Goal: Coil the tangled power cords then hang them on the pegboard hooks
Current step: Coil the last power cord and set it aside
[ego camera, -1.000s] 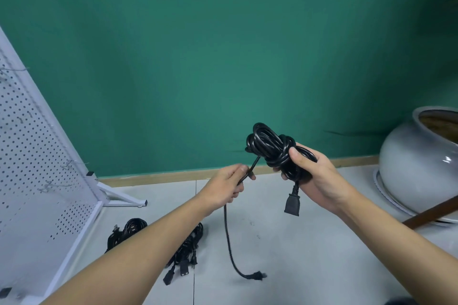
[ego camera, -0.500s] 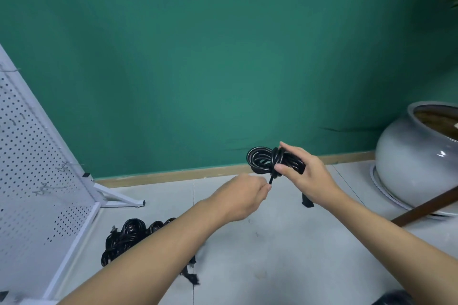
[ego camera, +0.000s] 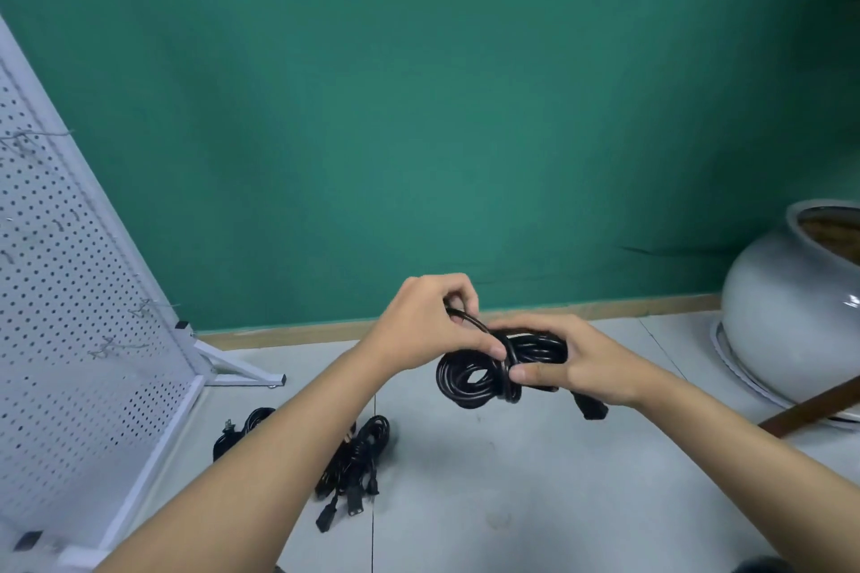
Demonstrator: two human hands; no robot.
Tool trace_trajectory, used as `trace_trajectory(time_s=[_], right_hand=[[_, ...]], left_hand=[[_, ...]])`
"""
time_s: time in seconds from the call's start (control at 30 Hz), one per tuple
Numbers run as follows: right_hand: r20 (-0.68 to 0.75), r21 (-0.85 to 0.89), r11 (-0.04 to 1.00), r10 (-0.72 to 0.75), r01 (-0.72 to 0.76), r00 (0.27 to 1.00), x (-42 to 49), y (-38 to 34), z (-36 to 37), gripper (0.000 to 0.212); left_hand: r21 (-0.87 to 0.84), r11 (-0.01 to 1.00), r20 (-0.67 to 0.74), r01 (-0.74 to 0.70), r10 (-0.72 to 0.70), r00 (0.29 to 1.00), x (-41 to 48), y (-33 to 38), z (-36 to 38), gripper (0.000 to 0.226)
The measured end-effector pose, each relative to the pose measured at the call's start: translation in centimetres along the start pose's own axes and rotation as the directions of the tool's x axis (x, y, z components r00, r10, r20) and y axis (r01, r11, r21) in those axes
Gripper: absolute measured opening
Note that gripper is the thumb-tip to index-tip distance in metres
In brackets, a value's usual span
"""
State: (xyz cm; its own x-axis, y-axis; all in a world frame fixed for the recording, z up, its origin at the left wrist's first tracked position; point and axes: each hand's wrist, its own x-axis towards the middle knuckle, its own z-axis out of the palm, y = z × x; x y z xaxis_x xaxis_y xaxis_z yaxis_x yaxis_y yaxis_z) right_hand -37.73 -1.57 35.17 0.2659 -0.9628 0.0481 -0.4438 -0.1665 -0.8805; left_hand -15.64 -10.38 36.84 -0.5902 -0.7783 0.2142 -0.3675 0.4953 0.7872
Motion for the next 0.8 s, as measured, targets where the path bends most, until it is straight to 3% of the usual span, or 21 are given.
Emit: trace_trajectory(time_s=[0.07,0.17,0.27,0.4,0.47,0.53,0.6,0.7,0.8], right_hand=[[0.027,0.051,0.999,0.002,-0.004,1.000,-0.1,-0.4,0.3,0.060],[0.041,-0.050,0.998,-0.036,0.038,0.998,-0.2,-0.6,0.7,0.063],[0.056,-0.072,0.997,-0.029,0.034,0.998,-0.3,-0.7,1.0,0.059],[0.006,-0.048,0.999,-0.018,0.019,1.000,-0.2,-0.6,0.9,0.055],[-0.015,-0.015,1.000,-0.003,0.003,1.000,-0.2,-0.6,0.5,0.052],[-0.034,0.033,0.999,0.005,-0.004,0.999,-0.3,-0.5,0.2,0.048],[-0.056,0.066,0.998,0.017,-0.014,0.998,-0.4,-0.1,-0.1,0.046],[-0.091,0.140,0.990,0.019,-0.006,0.996,-0.5,0.2,-0.1,0.047],[-0.191,0.134,0.991,0.011,0.015,0.982,-0.3,0.5,0.0,0.048]], left_hand=[[-0.086,0.995,0.023,0.047,-0.045,0.999,-0.1,-0.6,0.2,0.057],[-0.183,0.980,0.074,0.081,-0.069,0.995,0.2,-1.7,0.6,0.064],[-0.160,0.978,0.135,0.133,-0.112,0.984,0.2,-2.3,0.6,0.055],[-0.298,0.919,0.248,0.258,-0.186,0.951,-0.4,-3.1,1.1,0.044],[-0.368,0.854,0.306,0.368,-0.263,0.915,-0.4,-3.5,1.3,0.053],[-0.502,0.726,0.361,0.471,-0.319,0.876,-0.2,-4.2,1.3,0.058],[-0.567,0.651,0.353,0.505,-0.362,0.863,0.1,-4.8,1.5,0.054],[-0.549,0.638,0.363,0.540,-0.400,0.841,0.1,-5.1,2.2,0.046],[-0.422,0.718,0.370,0.554,-0.421,0.828,0.0,-4.7,2.9,0.041]])
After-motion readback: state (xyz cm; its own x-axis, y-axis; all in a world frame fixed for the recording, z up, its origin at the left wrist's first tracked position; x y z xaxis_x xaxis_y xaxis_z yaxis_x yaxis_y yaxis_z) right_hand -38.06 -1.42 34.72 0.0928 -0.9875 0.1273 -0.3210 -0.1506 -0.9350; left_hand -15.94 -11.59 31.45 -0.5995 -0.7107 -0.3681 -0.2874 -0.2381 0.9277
